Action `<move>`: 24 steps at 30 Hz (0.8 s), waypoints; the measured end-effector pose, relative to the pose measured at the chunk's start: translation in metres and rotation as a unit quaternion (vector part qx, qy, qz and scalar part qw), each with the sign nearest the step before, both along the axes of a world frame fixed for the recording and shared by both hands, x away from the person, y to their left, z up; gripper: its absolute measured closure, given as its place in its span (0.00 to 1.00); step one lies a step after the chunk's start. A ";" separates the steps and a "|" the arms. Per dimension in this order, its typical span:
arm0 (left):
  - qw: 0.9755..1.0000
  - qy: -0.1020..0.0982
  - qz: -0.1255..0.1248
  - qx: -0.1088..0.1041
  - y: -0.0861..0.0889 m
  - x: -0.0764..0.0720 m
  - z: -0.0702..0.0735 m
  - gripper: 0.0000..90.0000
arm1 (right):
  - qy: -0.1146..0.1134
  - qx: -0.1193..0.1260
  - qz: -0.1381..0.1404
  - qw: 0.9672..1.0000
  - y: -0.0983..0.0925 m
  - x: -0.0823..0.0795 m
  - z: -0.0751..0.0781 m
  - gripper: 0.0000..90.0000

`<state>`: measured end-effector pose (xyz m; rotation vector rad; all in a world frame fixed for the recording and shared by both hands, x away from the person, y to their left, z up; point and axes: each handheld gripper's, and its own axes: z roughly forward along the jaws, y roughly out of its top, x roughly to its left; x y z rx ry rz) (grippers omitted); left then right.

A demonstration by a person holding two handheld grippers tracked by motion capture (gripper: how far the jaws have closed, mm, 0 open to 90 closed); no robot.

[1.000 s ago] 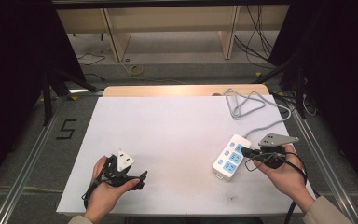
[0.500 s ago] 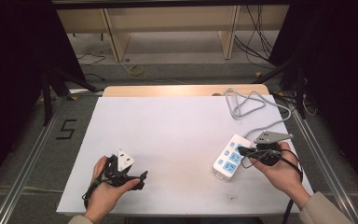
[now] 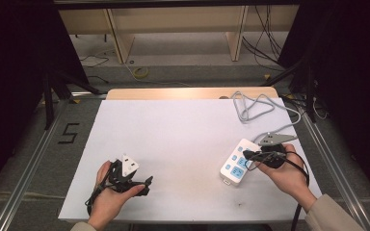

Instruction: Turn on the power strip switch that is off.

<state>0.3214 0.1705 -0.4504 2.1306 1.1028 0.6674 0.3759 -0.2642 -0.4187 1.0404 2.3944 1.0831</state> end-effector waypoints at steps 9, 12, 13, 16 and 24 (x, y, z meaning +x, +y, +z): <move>1.000 -0.002 -0.001 -0.001 -0.001 0.000 0.000 0.08 | 0.001 -0.009 0.005 1.000 0.006 0.005 -0.001 1.00; 1.000 -0.002 -0.001 -0.001 -0.001 0.000 0.000 0.08 | 0.004 -0.010 0.006 1.000 0.009 0.006 -0.001 1.00; 1.000 -0.002 -0.001 0.000 -0.001 0.000 0.000 0.08 | 0.006 -0.010 0.007 1.000 0.009 0.007 -0.001 1.00; 1.000 -0.001 -0.002 0.000 -0.001 0.000 0.000 0.08 | 0.009 -0.012 0.007 1.000 0.011 0.010 -0.002 1.00; 1.000 -0.001 -0.002 0.000 -0.002 0.000 -0.001 0.08 | 0.018 -0.015 0.006 1.000 0.015 0.014 -0.003 1.00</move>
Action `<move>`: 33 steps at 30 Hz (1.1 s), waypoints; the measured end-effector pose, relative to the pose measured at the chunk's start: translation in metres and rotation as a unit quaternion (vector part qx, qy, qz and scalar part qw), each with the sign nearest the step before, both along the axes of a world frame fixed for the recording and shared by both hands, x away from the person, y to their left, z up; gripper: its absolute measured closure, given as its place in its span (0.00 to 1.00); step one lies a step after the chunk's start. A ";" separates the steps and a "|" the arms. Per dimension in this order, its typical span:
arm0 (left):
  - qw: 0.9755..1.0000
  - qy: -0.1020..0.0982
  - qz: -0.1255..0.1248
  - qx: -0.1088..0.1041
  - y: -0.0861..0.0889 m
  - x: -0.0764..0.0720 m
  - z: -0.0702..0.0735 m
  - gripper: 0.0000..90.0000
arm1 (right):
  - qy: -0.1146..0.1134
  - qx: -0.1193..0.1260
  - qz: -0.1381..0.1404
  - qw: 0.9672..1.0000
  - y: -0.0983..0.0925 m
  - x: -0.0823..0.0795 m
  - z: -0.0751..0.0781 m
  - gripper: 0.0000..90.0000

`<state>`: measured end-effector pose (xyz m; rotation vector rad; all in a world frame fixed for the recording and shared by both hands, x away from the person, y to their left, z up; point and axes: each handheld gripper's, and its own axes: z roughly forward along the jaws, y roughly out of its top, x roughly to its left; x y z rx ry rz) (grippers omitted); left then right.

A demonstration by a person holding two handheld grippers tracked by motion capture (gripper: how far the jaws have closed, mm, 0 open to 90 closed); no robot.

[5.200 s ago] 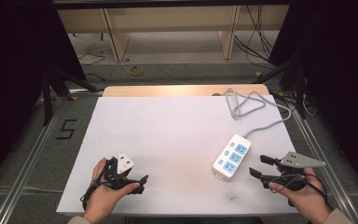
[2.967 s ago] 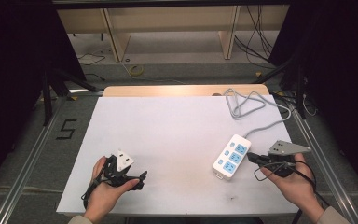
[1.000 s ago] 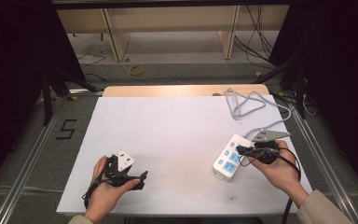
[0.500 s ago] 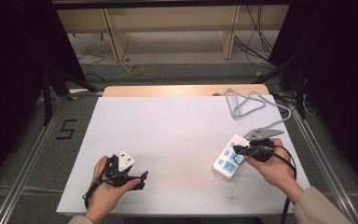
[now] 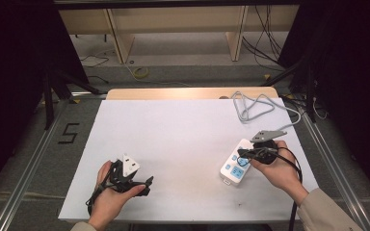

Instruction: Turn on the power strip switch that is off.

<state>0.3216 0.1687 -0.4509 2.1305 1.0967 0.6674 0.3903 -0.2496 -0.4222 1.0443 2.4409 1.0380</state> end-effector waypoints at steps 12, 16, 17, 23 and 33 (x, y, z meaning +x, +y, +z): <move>1.000 0.000 -0.002 0.001 -0.001 0.000 0.000 0.08 | 0.007 -0.002 0.000 1.000 0.004 0.005 -0.001 1.00; 1.000 0.000 -0.002 0.000 -0.001 0.000 0.000 0.08 | 0.011 -0.006 -0.001 1.000 0.005 0.007 -0.002 1.00; 1.000 0.000 -0.002 0.000 -0.001 0.000 0.000 0.08 | 0.011 -0.006 0.000 1.000 0.005 0.008 -0.002 1.00; 1.000 -0.001 -0.002 -0.001 -0.002 0.000 0.000 0.08 | 0.013 -0.013 0.000 1.000 0.008 0.011 -0.004 1.00; 1.000 0.000 -0.003 -0.001 -0.002 0.000 0.000 0.08 | 0.022 -0.019 0.000 1.000 0.011 0.016 -0.006 1.00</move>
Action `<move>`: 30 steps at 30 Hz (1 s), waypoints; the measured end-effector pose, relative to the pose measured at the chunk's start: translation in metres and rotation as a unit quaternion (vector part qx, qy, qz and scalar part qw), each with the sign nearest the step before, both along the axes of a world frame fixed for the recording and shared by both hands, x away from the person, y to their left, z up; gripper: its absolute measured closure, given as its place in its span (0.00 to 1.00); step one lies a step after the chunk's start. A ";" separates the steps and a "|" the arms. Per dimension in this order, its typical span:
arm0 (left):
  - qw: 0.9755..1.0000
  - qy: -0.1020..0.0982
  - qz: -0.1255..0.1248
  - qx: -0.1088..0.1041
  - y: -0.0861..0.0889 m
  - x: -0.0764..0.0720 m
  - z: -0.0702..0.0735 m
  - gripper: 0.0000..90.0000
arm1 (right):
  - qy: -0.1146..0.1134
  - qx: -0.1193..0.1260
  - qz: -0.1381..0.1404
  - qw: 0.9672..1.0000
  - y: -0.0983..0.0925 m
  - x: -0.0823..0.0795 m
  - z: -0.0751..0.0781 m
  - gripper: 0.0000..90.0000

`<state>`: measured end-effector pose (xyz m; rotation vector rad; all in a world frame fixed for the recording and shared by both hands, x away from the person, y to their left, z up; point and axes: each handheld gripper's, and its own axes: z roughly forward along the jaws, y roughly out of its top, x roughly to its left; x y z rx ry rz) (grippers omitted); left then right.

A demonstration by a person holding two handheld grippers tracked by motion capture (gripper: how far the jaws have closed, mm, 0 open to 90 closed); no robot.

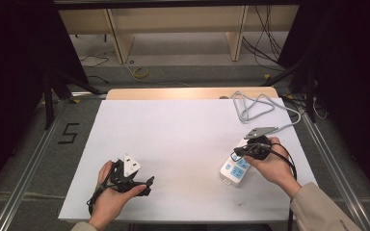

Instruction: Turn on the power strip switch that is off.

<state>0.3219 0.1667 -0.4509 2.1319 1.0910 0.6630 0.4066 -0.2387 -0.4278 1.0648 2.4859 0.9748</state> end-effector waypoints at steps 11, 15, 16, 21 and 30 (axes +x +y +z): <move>1.000 0.000 -0.001 0.001 0.000 0.000 0.000 0.08 | 0.009 -0.015 0.006 1.000 0.005 0.005 -0.002 1.00; 1.000 0.000 -0.001 0.001 0.000 0.000 0.000 0.08 | 0.011 -0.019 0.008 1.000 0.007 0.006 -0.002 1.00; 1.000 0.000 -0.001 0.001 0.000 0.000 0.000 0.08 | 0.010 -0.020 0.009 1.000 0.007 0.006 -0.002 1.00; 1.000 0.000 -0.001 0.001 0.000 0.000 0.000 0.08 | 0.015 -0.031 0.012 0.999 0.009 0.007 -0.004 1.00; 1.000 0.000 -0.001 0.002 0.000 0.000 0.000 0.08 | 0.028 -0.036 0.012 0.999 0.010 0.010 -0.007 1.00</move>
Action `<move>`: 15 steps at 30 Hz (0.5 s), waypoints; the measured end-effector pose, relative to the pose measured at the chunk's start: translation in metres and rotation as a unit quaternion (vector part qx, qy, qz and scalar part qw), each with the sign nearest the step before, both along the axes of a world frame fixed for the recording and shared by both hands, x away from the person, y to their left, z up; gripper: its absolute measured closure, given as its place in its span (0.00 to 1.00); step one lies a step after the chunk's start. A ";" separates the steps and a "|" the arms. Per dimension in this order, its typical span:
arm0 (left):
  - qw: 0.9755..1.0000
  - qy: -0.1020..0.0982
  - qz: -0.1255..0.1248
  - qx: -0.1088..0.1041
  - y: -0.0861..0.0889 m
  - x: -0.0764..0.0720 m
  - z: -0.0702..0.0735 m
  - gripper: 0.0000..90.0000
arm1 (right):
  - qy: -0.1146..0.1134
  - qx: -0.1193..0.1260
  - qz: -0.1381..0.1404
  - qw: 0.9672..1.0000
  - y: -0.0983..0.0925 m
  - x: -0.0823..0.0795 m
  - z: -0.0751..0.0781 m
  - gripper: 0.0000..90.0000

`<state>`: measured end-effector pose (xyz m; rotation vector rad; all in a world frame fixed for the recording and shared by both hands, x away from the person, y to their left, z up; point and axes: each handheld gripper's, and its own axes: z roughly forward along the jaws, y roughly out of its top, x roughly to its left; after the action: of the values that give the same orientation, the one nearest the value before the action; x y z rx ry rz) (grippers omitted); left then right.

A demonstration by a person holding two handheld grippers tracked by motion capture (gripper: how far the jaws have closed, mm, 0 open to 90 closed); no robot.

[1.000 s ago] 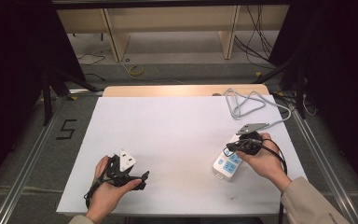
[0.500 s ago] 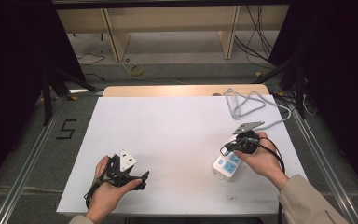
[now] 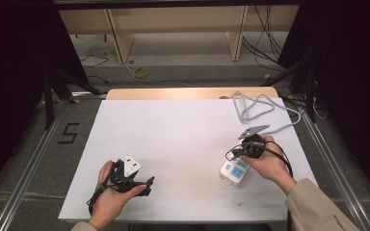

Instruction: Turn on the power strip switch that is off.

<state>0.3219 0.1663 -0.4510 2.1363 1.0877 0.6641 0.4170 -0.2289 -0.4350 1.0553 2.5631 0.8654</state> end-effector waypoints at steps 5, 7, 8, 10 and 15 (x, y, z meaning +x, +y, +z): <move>1.000 -0.001 0.000 0.000 0.000 0.000 0.000 0.08 | 0.005 -0.005 -0.004 1.000 0.001 0.002 -0.001 1.00; 1.000 -0.001 0.000 0.000 0.000 0.000 0.000 0.08 | 0.008 -0.008 -0.006 1.000 0.001 0.002 -0.001 1.00; 1.000 -0.001 0.000 0.001 0.000 0.000 0.000 0.08 | 0.009 -0.009 -0.005 1.000 0.001 0.002 -0.001 1.00; 1.000 -0.001 0.000 0.000 0.000 0.000 0.000 0.08 | 0.010 -0.008 -0.005 1.000 0.001 0.003 -0.001 1.00; 1.000 -0.001 0.000 0.000 0.000 0.000 0.000 0.08 | 0.012 -0.007 -0.006 1.000 0.002 0.004 -0.002 1.00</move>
<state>0.3220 0.1662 -0.4512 2.1362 1.0866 0.6659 0.4207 -0.2272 -0.4369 1.0822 2.5751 0.8346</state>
